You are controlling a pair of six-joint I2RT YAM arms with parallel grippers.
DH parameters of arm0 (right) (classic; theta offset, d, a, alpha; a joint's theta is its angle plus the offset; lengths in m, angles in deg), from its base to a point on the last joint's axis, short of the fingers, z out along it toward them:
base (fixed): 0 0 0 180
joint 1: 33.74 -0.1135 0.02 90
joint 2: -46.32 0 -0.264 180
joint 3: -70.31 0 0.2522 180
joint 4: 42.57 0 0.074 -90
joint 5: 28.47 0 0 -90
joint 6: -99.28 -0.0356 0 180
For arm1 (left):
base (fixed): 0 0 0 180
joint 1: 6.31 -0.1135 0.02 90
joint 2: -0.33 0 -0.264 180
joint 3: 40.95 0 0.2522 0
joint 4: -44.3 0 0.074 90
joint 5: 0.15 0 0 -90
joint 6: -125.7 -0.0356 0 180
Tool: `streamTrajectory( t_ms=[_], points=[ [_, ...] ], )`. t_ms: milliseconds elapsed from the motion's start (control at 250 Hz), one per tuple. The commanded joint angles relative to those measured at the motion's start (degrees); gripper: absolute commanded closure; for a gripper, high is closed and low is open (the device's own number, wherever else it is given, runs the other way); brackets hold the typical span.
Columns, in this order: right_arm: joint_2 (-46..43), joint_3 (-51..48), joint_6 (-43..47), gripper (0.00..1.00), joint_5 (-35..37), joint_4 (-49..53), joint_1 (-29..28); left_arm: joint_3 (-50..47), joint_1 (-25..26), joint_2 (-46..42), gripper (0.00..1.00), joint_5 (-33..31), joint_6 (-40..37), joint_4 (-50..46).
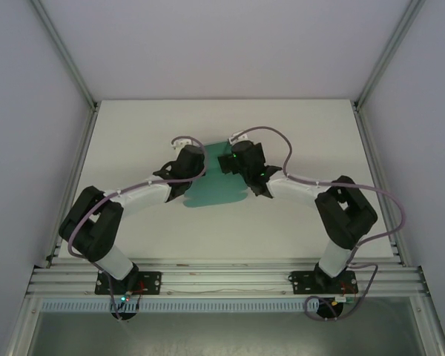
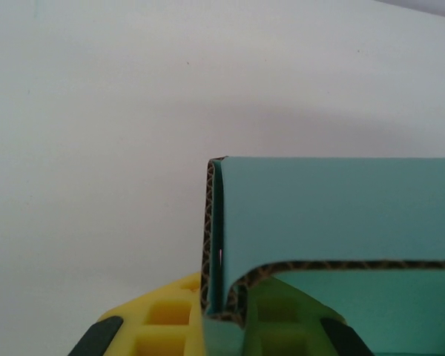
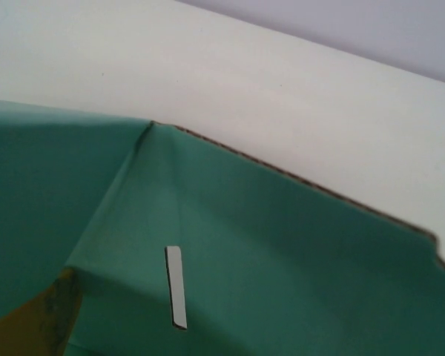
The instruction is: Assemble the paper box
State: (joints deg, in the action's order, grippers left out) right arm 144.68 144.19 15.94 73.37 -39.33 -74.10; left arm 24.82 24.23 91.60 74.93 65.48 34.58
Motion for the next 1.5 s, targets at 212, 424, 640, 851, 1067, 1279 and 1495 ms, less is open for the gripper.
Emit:
streamTrajectory(
  t_ms=[212,424,640,851,1067,1279,1495],
  points=[
    [-20.91,-9.02,-4.58,0.00,6.46,11.56,0.73,2.41,0.83,0.10,1.00,-6.84,-0.20,-3.46],
    [-31.97,-17.08,-10.78,0.00,3.66,17.74,5.90,2.35,0.83,-1.57,1.00,-5.80,-1.19,-2.10],
    [-31.61,-20.60,-13.48,0.00,-4.44,14.48,10.11,0.88,0.83,-3.84,1.00,-3.08,-1.19,0.29],
    [-23.81,-17.56,-13.84,0.00,-5.05,10.56,11.58,-1.54,0.82,-5.79,1.00,-0.20,-2.73,3.96],
    [-19.53,-11.96,-11.88,0.00,-13.80,9.53,11.60,-1.78,0.82,-5.84,1.00,-0.76,-2.83,3.98],
    [-17.37,-9.69,-13.22,0.00,-22.50,6.78,11.47,-0.77,0.83,-4.46,1.00,0.92,-2.62,4.12],
    [-12.06,-6.67,-15.98,0.00,-18.92,3.74,9.66,1.34,0.88,-2.86,1.00,2.51,0.81,2.78]
  ],
)
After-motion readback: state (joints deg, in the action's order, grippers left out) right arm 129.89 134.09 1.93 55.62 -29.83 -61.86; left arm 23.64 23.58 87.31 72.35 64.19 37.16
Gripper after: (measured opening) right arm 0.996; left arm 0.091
